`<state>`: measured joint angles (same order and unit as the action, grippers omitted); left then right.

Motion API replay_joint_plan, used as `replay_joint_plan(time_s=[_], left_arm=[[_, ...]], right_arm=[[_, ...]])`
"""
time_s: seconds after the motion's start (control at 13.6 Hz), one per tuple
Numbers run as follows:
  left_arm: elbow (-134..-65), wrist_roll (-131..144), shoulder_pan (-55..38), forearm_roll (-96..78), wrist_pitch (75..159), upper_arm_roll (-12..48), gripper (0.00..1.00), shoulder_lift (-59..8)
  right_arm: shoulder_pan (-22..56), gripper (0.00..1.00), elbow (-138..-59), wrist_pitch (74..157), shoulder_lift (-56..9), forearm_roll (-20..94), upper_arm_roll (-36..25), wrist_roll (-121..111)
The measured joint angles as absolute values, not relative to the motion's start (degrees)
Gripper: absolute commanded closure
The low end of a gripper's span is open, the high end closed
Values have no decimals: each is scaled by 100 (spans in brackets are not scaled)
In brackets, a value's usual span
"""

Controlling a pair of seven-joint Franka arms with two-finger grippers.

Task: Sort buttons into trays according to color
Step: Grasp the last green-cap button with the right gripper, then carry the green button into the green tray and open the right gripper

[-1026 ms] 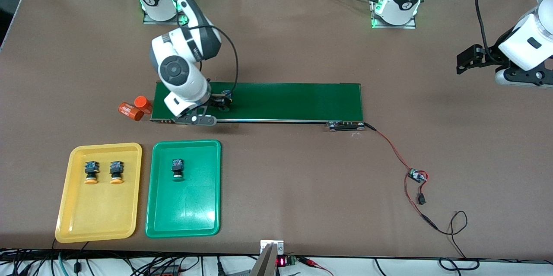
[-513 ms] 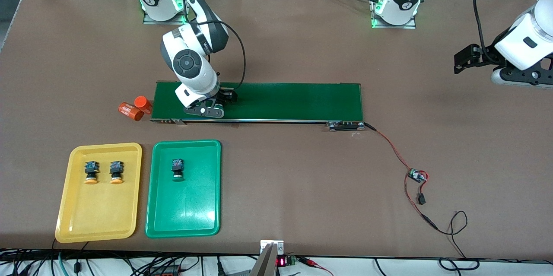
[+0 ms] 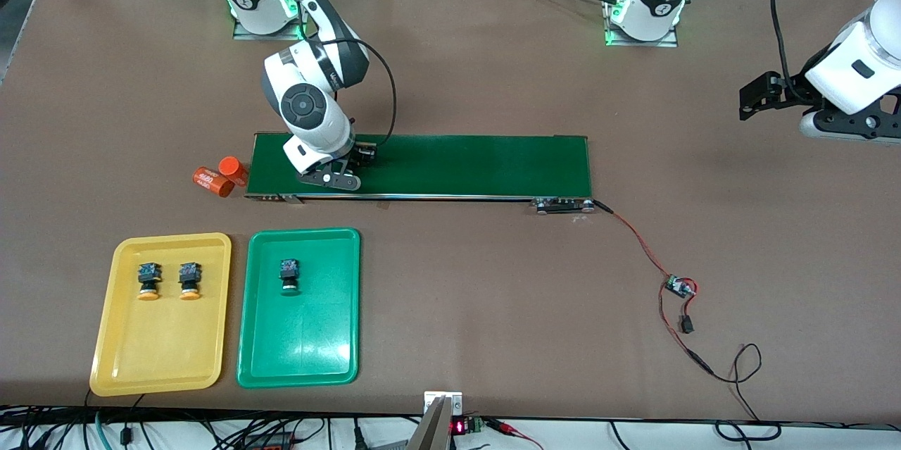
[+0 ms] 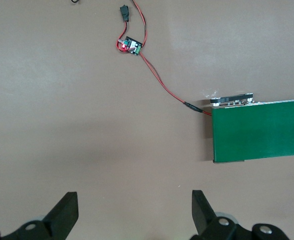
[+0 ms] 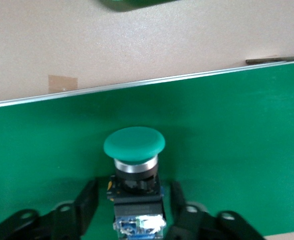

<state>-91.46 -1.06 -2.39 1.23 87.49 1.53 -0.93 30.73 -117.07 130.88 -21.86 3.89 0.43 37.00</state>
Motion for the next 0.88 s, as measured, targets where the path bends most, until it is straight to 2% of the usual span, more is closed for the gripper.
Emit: replay_joint_plan(time_s=[0.29,0.51,0.66,0.88], left_arm=[[-9146,-106,-239,123,8749,153,0,-93],[-9146,-106,-239,123,8749,153,0,-93],[-9146,-106,-239,123,8749,153,0,-93],[-9146,-106,-238,123,8749,154,0,-93]], right_arm=[[3014,83,-11550,13147,-2123,385,28,3708],[2849,83,-10935,13156,-2155,369,-26,3477],[2813,83,-10475,13134,-2348,353,-213,3067],[2712,83,-9744,13061,-2967,324,-515,2255]])
